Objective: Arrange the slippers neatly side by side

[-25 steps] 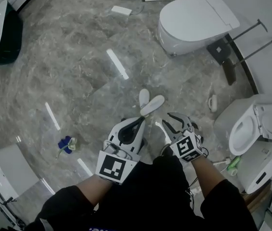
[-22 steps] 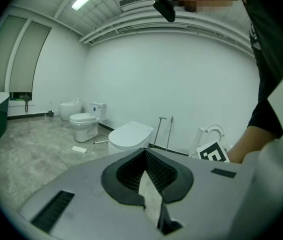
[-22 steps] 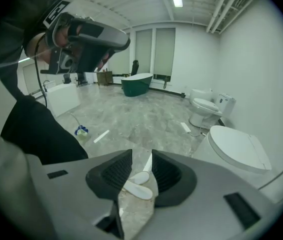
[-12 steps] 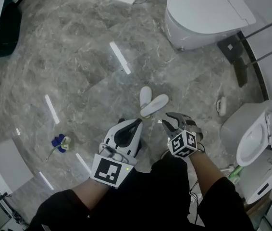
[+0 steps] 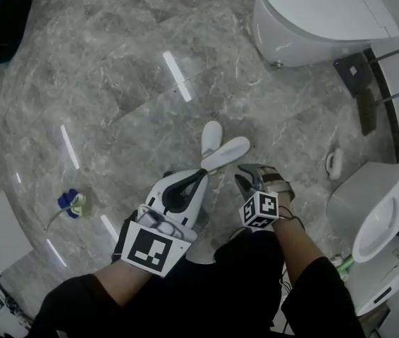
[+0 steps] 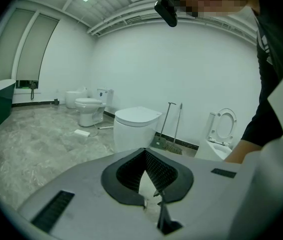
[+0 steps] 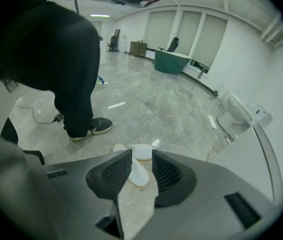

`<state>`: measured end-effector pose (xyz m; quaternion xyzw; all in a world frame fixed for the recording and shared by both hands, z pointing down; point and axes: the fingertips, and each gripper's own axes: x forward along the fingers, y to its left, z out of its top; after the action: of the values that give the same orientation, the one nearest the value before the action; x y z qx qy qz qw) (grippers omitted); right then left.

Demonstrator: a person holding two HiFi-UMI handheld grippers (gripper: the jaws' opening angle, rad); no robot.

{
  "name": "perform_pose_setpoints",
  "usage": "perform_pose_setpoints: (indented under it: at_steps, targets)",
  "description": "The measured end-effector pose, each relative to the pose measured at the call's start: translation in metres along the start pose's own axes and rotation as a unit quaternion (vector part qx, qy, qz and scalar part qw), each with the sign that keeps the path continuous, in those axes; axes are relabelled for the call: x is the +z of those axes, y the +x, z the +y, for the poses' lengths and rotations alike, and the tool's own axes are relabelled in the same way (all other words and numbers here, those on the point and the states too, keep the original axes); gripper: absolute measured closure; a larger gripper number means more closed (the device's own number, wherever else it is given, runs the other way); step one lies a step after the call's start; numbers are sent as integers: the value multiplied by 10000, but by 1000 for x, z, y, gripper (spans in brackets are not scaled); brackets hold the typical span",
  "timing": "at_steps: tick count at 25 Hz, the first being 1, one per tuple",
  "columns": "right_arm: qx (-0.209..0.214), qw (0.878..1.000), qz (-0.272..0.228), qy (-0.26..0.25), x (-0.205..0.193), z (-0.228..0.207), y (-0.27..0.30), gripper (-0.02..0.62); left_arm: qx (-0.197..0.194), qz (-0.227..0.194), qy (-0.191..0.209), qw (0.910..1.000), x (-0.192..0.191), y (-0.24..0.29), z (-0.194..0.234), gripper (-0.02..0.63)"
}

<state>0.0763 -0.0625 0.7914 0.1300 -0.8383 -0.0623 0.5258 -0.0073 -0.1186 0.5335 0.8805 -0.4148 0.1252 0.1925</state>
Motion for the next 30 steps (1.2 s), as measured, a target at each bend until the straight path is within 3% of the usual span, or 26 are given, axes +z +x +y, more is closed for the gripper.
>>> perform_pose_setpoints:
  at_steps: [3, 8, 16, 30]
  targets:
    - [-39, 9982, 89, -597, -15, 8, 32, 452, 33, 1, 149, 9999, -21, 8, 2, 604]
    - [96, 9915, 302, -1262, -47, 22, 84, 449, 97, -58, 66, 9999, -46, 15, 10, 604]
    - [295, 9675, 491, -2463, -92, 28, 146, 449, 284, -335, 252, 9987, -62, 17, 12, 604]
    - [769, 9550, 624, -2796, -121, 34, 243, 449, 396, -859, 171, 9954, -58, -3, 7, 604]
